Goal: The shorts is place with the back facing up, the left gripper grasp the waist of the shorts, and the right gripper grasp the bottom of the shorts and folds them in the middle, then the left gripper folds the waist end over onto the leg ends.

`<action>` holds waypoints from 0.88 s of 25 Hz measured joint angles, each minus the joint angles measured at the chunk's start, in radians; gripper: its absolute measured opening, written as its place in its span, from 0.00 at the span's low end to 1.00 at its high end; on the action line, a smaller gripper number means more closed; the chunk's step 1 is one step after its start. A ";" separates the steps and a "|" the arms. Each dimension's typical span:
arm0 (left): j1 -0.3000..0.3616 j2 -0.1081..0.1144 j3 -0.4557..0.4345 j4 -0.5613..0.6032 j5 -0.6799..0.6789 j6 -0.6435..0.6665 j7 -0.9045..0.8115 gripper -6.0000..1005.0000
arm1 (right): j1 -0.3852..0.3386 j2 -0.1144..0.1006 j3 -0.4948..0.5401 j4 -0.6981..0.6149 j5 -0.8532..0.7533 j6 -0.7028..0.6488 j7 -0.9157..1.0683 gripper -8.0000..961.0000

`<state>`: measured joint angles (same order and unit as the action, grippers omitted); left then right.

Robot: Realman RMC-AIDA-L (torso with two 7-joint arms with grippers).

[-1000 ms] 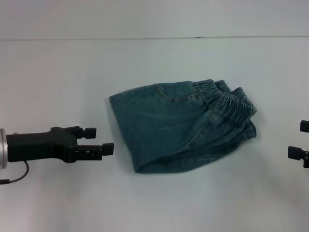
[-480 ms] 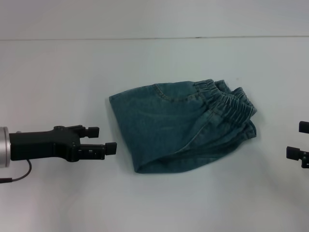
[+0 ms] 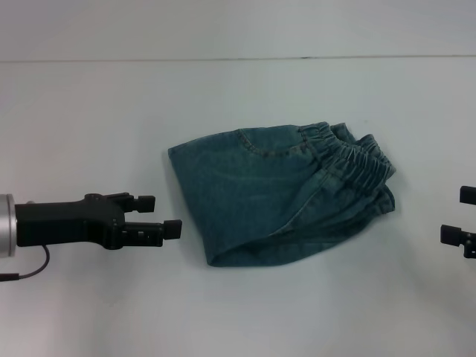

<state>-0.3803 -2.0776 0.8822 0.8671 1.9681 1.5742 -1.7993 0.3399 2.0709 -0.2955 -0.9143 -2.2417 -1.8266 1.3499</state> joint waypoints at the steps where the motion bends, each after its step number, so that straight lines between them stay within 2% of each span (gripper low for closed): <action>1: -0.001 0.000 0.000 0.000 0.000 0.006 0.000 0.95 | 0.000 0.000 -0.001 0.000 0.000 -0.001 0.000 0.98; 7: -0.004 0.003 -0.004 0.001 0.000 0.029 0.000 0.95 | 0.013 0.003 -0.028 0.048 0.002 -0.031 -0.027 0.98; 13: -0.004 0.002 -0.003 0.000 0.000 0.029 0.000 0.95 | 0.052 0.005 -0.063 0.134 0.004 0.019 -0.067 0.98; 22: -0.003 -0.001 0.000 -0.003 0.000 0.029 0.000 0.95 | 0.081 0.011 -0.062 0.162 0.005 0.050 -0.093 0.98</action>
<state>-0.3835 -2.0785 0.8821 0.8636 1.9680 1.6031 -1.7994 0.4207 2.0819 -0.3570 -0.7525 -2.2364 -1.7764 1.2564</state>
